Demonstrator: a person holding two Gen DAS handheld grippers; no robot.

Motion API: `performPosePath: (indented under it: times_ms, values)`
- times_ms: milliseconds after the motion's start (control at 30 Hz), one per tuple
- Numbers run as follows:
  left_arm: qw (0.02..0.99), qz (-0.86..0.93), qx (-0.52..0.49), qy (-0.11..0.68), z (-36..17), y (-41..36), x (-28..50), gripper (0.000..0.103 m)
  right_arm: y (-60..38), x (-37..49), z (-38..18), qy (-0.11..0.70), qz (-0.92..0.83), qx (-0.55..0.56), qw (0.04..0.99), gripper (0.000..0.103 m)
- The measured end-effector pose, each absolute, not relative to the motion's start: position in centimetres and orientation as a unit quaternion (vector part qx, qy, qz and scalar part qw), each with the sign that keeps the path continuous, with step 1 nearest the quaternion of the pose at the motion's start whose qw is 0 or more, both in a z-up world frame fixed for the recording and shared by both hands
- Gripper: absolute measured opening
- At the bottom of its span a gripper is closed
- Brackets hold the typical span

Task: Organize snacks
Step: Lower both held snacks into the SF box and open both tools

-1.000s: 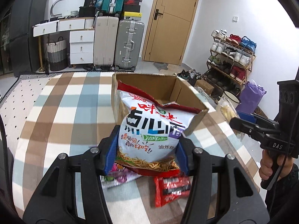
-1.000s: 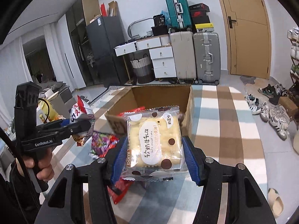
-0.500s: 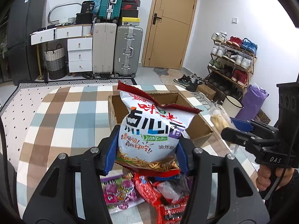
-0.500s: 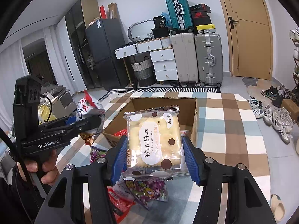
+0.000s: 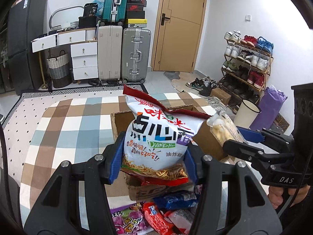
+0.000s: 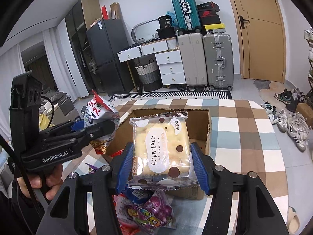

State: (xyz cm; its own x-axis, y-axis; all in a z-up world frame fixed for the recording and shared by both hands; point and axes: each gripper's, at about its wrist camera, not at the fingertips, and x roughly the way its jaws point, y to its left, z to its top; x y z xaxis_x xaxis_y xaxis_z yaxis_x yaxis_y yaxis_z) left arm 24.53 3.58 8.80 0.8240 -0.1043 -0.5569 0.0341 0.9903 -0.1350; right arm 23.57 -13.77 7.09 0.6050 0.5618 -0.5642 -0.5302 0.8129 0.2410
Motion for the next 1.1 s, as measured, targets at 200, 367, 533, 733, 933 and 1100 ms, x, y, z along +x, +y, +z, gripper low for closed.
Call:
performPosePath:
  times_ms: [200, 367, 533, 733, 933, 1100]
  values:
    - [0.951, -0.033, -0.056, 0.303, 7.4, 3.5, 26.3, 0.051, -13.0, 25.2, 6.5, 0.331, 0.300, 0.024, 0.895, 0.058]
    - [0.948, -0.029, -0.053, 0.313, 6.0, 3.4, 27.8, 0.051, -12.5, 26.4, 5.9, 0.338, 0.293, 0.027, 0.894, 0.058]
    - [0.949, -0.024, -0.048, 0.312, 5.4, 3.3, 28.7, 0.051, -12.0, 27.5, 5.1, 0.345, 0.287, 0.030, 0.893, 0.058]
    - [0.948, -0.024, -0.044, 0.315, 4.8, 3.5, 29.5, 0.051, -11.9, 28.3, 4.6, 0.346, 0.281, 0.029, 0.894, 0.058]
    - [0.946, -0.020, -0.036, 0.321, 4.1, 3.2, 30.5, 0.051, -11.4, 28.9, 4.0, 0.348, 0.271, 0.014, 0.897, 0.058]
    - [0.944, -0.016, -0.032, 0.327, 3.4, 3.3, 31.3, 0.051, -11.2, 29.3, 3.4, 0.348, 0.259, 0.002, 0.901, 0.058]
